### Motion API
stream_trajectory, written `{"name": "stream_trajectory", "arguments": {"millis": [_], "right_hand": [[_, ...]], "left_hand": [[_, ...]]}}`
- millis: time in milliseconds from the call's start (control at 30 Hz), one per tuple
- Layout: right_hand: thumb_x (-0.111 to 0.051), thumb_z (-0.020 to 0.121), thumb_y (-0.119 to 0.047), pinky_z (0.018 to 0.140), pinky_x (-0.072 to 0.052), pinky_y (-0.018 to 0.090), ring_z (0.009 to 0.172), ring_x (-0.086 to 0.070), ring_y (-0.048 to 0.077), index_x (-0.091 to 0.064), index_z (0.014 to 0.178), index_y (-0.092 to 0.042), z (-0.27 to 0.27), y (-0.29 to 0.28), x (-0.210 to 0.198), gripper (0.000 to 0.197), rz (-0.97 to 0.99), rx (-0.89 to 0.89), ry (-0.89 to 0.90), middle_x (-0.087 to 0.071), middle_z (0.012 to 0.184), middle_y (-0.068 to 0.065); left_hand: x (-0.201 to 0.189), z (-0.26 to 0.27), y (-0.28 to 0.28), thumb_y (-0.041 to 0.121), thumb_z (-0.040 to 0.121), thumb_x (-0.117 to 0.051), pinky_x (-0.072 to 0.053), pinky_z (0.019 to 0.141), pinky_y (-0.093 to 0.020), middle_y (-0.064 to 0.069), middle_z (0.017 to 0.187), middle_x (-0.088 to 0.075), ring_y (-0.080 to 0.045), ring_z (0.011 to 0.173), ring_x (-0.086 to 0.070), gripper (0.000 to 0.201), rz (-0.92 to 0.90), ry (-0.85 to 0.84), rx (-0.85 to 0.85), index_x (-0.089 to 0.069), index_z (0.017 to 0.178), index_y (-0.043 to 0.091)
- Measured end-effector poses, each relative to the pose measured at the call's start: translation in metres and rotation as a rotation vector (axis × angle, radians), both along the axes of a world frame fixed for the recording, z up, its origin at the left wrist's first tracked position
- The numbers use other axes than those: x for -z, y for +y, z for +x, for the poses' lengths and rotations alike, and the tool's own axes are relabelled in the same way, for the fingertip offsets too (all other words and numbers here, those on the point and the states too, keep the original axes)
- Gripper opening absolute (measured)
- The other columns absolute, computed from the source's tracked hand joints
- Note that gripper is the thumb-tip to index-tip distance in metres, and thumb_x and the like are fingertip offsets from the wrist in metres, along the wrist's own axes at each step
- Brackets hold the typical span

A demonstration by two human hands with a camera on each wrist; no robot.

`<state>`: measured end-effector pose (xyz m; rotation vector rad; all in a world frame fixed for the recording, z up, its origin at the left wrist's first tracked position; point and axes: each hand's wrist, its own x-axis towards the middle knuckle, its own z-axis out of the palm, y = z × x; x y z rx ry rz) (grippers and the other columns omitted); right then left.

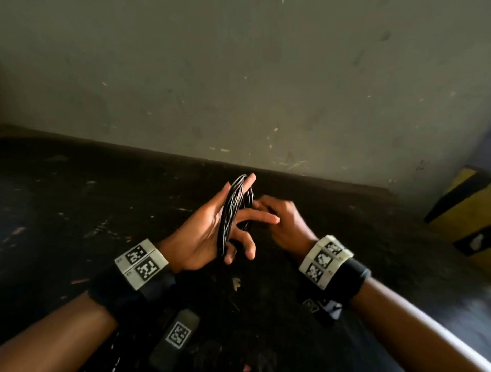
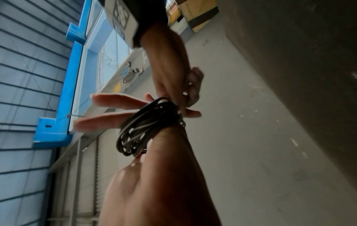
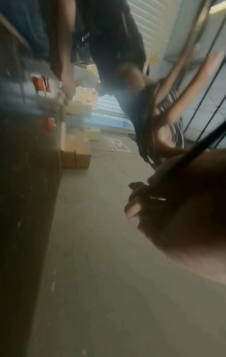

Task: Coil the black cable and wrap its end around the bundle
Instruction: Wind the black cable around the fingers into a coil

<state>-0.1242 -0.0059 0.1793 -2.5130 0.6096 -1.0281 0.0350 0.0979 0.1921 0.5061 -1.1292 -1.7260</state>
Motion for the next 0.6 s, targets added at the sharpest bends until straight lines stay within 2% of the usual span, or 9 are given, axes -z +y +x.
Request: {"name": "stream_trajectory", "arguments": {"millis": [67,133,200,300,367,433,500,533,600], "right_hand": [[-0.045,0.091,-0.008,0.056,-0.046,0.027,0.061,-0.059,0.013,-0.060,0.088,-0.003,0.003,0.010,0.018,0.016,0.085,-0.004,0.072,-0.057,0.072,-0.002],[-0.044,0.093,-0.010,0.059,-0.049,0.034,0.062,-0.058,0.017,-0.060,0.097,-0.003,0.006,0.022,0.030,0.017,0.135,-0.026,0.188,-0.055,0.069,-0.006],[-0.042,0.097,-0.015,0.062,-0.049,0.038,0.063,-0.056,0.017,-0.059,0.099,-0.005,0.008,0.040,0.034,0.019,0.142,-0.047,0.304,-0.055,0.069,-0.007],[-0.040,0.098,-0.025,0.070,-0.052,0.041,0.077,-0.063,0.028,-0.057,0.102,-0.011,0.007,0.061,0.027,0.023,0.090,0.010,0.475,-0.065,0.090,0.010],[-0.039,0.098,-0.028,0.069,-0.050,0.039,0.083,-0.064,0.031,-0.056,0.103,-0.012,0.004,0.071,0.019,0.024,0.011,0.056,0.569,-0.064,0.098,0.013],[-0.040,0.098,-0.028,0.069,-0.050,0.040,0.086,-0.065,0.034,-0.053,0.112,-0.013,0.001,0.079,0.012,0.025,-0.074,0.077,0.618,-0.060,0.113,0.014],[-0.042,0.098,-0.027,0.072,-0.051,0.043,0.089,-0.065,0.035,-0.052,0.118,-0.012,-0.002,0.086,0.004,0.027,-0.143,0.083,0.654,-0.052,0.129,0.014],[-0.042,0.098,-0.026,0.072,-0.051,0.043,0.089,-0.065,0.035,-0.053,0.118,-0.010,-0.003,0.088,0.002,0.028,-0.170,0.089,0.686,-0.052,0.130,0.015],[-0.042,0.098,-0.024,0.067,-0.048,0.041,0.086,-0.066,0.034,-0.054,0.114,-0.008,-0.005,0.090,0.002,0.025,-0.261,0.106,0.736,-0.058,0.120,0.016]], "left_hand": [[-0.004,-0.002,-0.007,0.055,0.094,-0.018,-0.050,0.032,-0.023,-0.020,0.127,-0.062,-0.024,0.060,-0.070,0.044,0.010,0.062,-0.060,-0.030,0.136,0.055],[-0.007,-0.003,-0.015,0.054,0.094,-0.019,-0.054,0.037,-0.026,-0.020,0.125,-0.063,-0.026,0.066,-0.072,0.046,0.005,0.094,-0.157,-0.027,0.140,0.051],[-0.007,-0.004,-0.021,0.053,0.095,-0.017,-0.057,0.043,-0.027,-0.016,0.124,-0.063,-0.027,0.071,-0.074,0.047,-0.004,0.048,-0.253,-0.023,0.142,0.050],[0.004,-0.008,-0.027,0.054,0.095,-0.016,-0.058,0.049,-0.028,-0.015,0.126,-0.060,-0.027,0.073,-0.073,0.047,0.006,-0.067,-0.339,-0.018,0.143,0.052],[0.012,-0.011,-0.029,0.055,0.095,-0.019,-0.057,0.048,-0.028,-0.017,0.123,-0.062,-0.025,0.067,-0.071,0.048,0.011,-0.138,-0.386,-0.017,0.142,0.053],[0.019,-0.015,-0.030,0.056,0.094,-0.021,-0.056,0.047,-0.028,-0.018,0.119,-0.064,-0.022,0.062,-0.068,0.047,0.030,-0.216,-0.429,-0.019,0.141,0.053],[0.023,-0.019,-0.031,0.057,0.094,-0.019,-0.055,0.048,-0.030,-0.017,0.113,-0.066,-0.021,0.060,-0.066,0.045,0.062,-0.288,-0.453,-0.030,0.137,0.048],[0.025,-0.021,-0.031,0.057,0.094,-0.019,-0.055,0.049,-0.032,-0.017,0.110,-0.067,-0.021,0.060,-0.066,0.046,0.084,-0.312,-0.463,-0.034,0.136,0.045],[0.029,-0.025,-0.032,0.058,0.094,-0.018,-0.056,0.052,-0.034,-0.016,0.106,-0.069,-0.021,0.058,-0.065,0.049,0.116,-0.351,-0.504,-0.027,0.140,0.043]]}}
